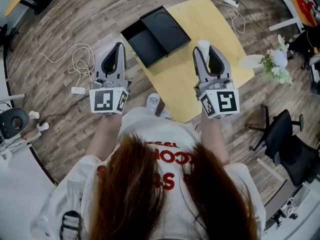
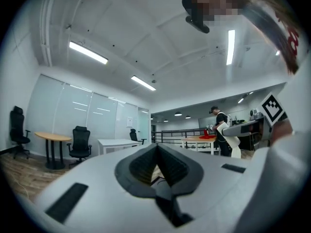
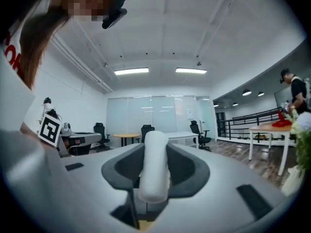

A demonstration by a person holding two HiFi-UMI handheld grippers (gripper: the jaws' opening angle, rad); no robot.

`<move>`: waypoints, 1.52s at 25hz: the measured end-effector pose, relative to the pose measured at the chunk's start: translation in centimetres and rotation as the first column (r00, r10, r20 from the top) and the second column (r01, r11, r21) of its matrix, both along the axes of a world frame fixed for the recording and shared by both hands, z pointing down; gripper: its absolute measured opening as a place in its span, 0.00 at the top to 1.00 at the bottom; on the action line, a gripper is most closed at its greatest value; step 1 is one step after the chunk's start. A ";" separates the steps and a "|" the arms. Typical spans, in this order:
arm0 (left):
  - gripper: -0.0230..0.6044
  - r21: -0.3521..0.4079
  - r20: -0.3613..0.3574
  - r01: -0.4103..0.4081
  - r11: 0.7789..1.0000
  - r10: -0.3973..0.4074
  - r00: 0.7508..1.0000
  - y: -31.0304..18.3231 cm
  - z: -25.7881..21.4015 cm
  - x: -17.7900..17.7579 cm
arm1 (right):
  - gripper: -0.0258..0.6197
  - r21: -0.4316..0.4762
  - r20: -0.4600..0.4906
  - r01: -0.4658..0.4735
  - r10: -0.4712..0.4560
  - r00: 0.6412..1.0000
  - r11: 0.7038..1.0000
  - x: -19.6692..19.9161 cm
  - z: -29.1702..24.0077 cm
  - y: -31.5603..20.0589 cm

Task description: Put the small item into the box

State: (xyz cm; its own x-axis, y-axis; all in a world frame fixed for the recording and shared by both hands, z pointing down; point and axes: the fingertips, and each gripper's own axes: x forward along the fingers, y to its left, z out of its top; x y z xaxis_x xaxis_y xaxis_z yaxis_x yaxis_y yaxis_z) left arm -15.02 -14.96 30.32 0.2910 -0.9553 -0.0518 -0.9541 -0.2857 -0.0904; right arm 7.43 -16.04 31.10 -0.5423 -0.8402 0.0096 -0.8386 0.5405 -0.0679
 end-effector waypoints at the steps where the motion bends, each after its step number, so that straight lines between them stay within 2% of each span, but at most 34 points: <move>1: 0.95 -0.002 0.002 0.027 1.000 -0.027 1.000 0.3 0.0 -1.1 | 0.75 0.002 0.004 0.032 -0.032 0.999 0.999 -1.3 -0.1 -0.3; 4: 0.95 -0.013 0.005 0.097 0.995 -0.097 0.995 1.3 0.2 -3.7 | 0.75 0.012 0.005 0.113 -0.113 0.994 0.993 -4.5 -0.6 -0.5; 8: 0.95 -0.035 -0.007 0.150 0.988 -0.150 0.989 2.5 0.8 -6.0 | 0.75 -0.003 -0.005 0.168 -0.168 0.986 0.986 -6.8 -0.5 -0.7; 17: 0.95 -0.115 -0.044 0.169 0.979 -0.175 0.984 2.4 4.2 -7.3 | 0.75 -0.108 -0.043 0.243 -0.249 0.968 0.964 -10.6 3.0 -1.6; 22: 0.95 -0.168 -0.061 0.181 0.969 -0.194 0.979 2.3 6.9 -8.8 | 0.75 -0.187 -0.067 0.262 -0.279 0.958 0.947 -13.0 6.3 -2.4; 30: 0.95 -0.247 -0.064 0.206 0.947 -0.228 0.971 3.3 11.6 -10.1 | 0.75 -0.282 -0.154 0.318 -0.370 0.916 0.905 -17.2 14.0 -4.0; 34: 0.95 -0.287 -0.067 0.230 0.930 -0.259 0.964 4.1 13.3 -10.2 | 0.75 -0.338 -0.217 0.308 -0.392 0.894 0.889 -17.8 17.8 -4.6; 38: 0.95 -0.281 -0.095 0.239 0.930 -0.275 0.957 4.2 13.5 -10.2 | 0.73 -0.397 -0.254 0.279 -0.397 0.882 0.874 -17.7 20.2 -4.6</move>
